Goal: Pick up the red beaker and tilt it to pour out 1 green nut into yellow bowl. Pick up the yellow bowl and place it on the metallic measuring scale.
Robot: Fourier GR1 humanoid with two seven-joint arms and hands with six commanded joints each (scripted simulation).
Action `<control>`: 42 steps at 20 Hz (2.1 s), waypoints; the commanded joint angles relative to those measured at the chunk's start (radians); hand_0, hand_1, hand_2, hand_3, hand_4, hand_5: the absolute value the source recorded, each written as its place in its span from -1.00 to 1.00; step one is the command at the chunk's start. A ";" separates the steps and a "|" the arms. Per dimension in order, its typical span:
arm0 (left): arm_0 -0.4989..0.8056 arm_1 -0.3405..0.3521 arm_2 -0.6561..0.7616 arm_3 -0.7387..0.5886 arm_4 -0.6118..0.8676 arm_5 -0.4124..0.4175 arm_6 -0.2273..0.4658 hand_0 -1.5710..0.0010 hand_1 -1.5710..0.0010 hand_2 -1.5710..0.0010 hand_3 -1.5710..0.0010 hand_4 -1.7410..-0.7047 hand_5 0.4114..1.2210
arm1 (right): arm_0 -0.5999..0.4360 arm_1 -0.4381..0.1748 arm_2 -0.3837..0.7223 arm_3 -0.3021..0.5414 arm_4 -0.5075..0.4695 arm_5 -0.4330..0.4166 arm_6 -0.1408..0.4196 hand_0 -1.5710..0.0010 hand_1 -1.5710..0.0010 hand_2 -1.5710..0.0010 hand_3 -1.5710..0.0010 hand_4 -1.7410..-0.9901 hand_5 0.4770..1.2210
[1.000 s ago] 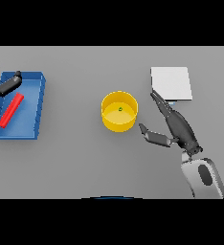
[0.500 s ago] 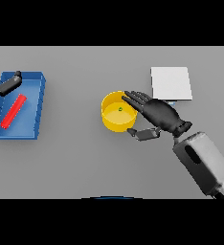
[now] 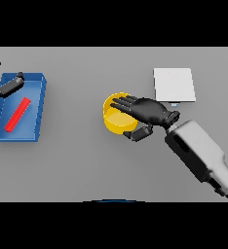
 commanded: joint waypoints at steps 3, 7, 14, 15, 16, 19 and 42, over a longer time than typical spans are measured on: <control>-0.001 0.010 0.008 0.011 -0.001 -0.006 -0.025 1.00 1.00 1.00 1.00 0.83 -0.21 | -0.028 0.008 0.014 0.045 -0.001 0.025 -0.021 1.00 1.00 1.00 1.00 0.31 -0.45; 0.001 0.011 0.008 0.000 0.008 -0.011 -0.014 1.00 1.00 1.00 1.00 0.82 -0.20 | -0.070 0.032 0.049 0.132 0.024 0.049 -0.016 1.00 1.00 1.00 1.00 0.21 -0.48; -0.010 0.007 0.009 0.035 0.002 -0.025 -0.024 1.00 1.00 1.00 1.00 0.83 -0.21 | -0.094 0.039 0.089 0.146 0.046 0.102 -0.001 1.00 1.00 1.00 1.00 0.16 -0.37; -0.013 -0.003 0.006 0.036 0.001 -0.023 -0.026 1.00 1.00 1.00 1.00 0.83 -0.21 | -0.103 0.047 0.094 0.154 0.050 0.102 0.005 1.00 1.00 0.99 0.98 0.15 -0.32; -0.009 0.007 0.010 0.026 0.002 -0.021 -0.037 1.00 1.00 1.00 1.00 0.83 -0.22 | -0.106 0.053 0.097 0.172 0.054 0.107 0.018 1.00 0.99 0.96 0.94 0.12 -0.25; -0.016 0.005 0.012 0.029 0.003 -0.021 -0.032 1.00 1.00 1.00 1.00 0.83 -0.23 | -0.112 0.059 0.117 0.179 0.076 0.100 0.022 0.67 0.70 0.70 0.68 -0.06 0.14; 0.003 0.031 0.016 -0.015 0.013 -0.015 -0.019 1.00 1.00 1.00 1.00 0.82 -0.23 | -0.173 -0.098 0.033 -0.067 -0.064 0.294 0.130 -0.99 -0.99 -0.97 -0.67 -0.96 0.99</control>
